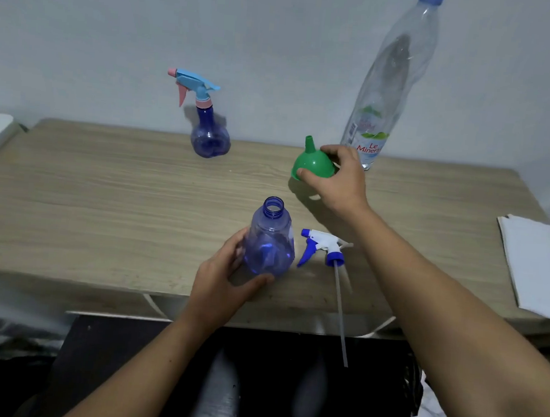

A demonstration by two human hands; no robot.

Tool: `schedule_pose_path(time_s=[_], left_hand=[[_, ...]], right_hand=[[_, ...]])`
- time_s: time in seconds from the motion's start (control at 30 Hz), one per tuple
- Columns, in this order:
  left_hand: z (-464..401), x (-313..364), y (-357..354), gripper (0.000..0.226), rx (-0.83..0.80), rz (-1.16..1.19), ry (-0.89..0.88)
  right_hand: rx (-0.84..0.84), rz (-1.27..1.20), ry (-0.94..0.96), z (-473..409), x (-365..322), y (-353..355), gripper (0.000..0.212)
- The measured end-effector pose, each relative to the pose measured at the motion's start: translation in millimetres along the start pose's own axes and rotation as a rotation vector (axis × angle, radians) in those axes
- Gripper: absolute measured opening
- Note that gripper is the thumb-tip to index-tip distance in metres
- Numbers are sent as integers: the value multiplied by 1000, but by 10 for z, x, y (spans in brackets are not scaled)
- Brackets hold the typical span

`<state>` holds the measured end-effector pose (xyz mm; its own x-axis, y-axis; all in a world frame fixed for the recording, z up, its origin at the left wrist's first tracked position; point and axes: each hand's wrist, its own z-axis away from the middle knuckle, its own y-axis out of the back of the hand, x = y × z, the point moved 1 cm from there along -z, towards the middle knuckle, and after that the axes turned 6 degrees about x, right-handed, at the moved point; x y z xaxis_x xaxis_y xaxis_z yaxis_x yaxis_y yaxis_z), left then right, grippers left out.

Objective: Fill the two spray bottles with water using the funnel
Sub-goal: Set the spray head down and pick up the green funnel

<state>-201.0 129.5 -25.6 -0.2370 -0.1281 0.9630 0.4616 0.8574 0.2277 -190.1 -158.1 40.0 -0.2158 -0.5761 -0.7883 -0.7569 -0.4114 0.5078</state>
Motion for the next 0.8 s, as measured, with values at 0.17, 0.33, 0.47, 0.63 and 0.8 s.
schedule_pose_path(time_s=[0.17, 0.33, 0.47, 0.63, 0.8], left_hand=[[6, 34, -9, 88, -18, -8, 71], [22, 56, -7, 90, -33, 2, 117], [55, 92, -22, 87, -8, -6, 116], [87, 115, -24, 92, -12, -20, 107], [106, 145, -21, 93, -20, -26, 101]], right_hand=[[-36, -14, 100, 266, -303, 338, 61], [-104, -67, 147, 576, -623, 694, 57], [-149, -98, 218, 766, -841, 967, 50], [-232, -71, 299, 883, -1069, 1194, 52], [-311, -8, 346, 912, -1227, 1213, 63]])
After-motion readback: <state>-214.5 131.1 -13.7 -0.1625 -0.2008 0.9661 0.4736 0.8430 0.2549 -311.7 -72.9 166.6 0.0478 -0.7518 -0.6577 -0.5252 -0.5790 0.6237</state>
